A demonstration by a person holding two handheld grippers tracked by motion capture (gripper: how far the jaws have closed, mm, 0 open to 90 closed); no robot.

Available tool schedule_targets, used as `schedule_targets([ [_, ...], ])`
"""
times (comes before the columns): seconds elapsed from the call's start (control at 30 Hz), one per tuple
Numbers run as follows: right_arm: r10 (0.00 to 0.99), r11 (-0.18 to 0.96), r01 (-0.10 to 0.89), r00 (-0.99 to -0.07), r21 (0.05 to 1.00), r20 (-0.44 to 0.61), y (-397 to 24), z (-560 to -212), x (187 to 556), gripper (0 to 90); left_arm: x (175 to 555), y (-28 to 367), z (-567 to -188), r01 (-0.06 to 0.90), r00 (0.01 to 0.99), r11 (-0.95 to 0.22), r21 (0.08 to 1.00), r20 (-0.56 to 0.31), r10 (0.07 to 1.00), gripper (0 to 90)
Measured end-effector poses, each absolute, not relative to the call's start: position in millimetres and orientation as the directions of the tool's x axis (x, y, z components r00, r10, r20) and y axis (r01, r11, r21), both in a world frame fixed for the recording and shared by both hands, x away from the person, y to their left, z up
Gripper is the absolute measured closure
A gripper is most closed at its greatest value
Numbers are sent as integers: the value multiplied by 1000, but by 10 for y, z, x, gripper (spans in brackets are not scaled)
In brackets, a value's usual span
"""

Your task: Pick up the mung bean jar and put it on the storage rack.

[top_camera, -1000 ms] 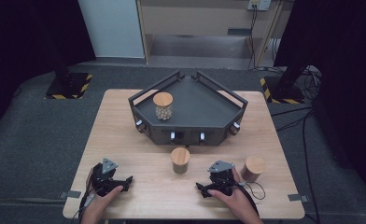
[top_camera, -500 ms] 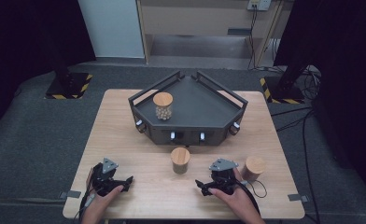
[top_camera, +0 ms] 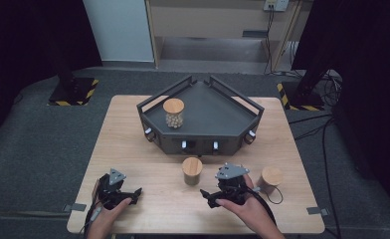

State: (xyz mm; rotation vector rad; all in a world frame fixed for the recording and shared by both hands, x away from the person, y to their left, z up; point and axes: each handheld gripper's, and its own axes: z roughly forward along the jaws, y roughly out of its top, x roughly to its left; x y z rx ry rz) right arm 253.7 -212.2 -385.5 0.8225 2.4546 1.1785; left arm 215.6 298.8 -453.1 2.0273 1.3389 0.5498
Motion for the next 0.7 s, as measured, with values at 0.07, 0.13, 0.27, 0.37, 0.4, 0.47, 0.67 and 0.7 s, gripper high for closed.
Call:
schedule_targets([
  [0.07, 605, 502, 363, -796, 785, -19, -2100, -3828, 2534, 41, 2156, 2988, -4531, 652, 393, -277, 706, -3, 919, 0],
  [0.13, 602, 504, 358, -798, 786, -22, -2080, -3803, 2533, 41, 2154, 2985, -4531, 652, 392, -276, 706, -3, 920, 0],
  [0.27, 601, 489, 367, -799, 791, 0, -2068, -3776, 2558, 43, 2134, 2960, -4531, 655, 379, -267, 706, -1, 926, 0],
  [0.37, 600, 495, 365, -800, 788, -6, -2041, -3772, 2575, 43, 2134, 2960, -4531, 656, 378, -267, 706, -1, 926, 0],
  [0.4, 600, 497, 365, -800, 787, -8, -2033, -3773, 2583, 43, 2134, 2960, -4531, 656, 378, -267, 706, -1, 926, 0],
  [0.47, 602, 498, 366, -798, 786, -10, -2019, -3778, 2602, 44, 2133, 2958, -4531, 656, 377, -266, 706, -1, 926, 0],
  [0.67, 615, 505, 369, -788, 780, -25, -1944, -3773, 2662, 48, 2126, 2949, -4530, 657, 372, -263, 706, -1, 928, 0],
  [0.7, 614, 508, 368, -789, 779, -28, -1933, -3772, 2675, 48, 2127, 2949, -4530, 657, 372, -263, 706, -1, 928, 0],
])
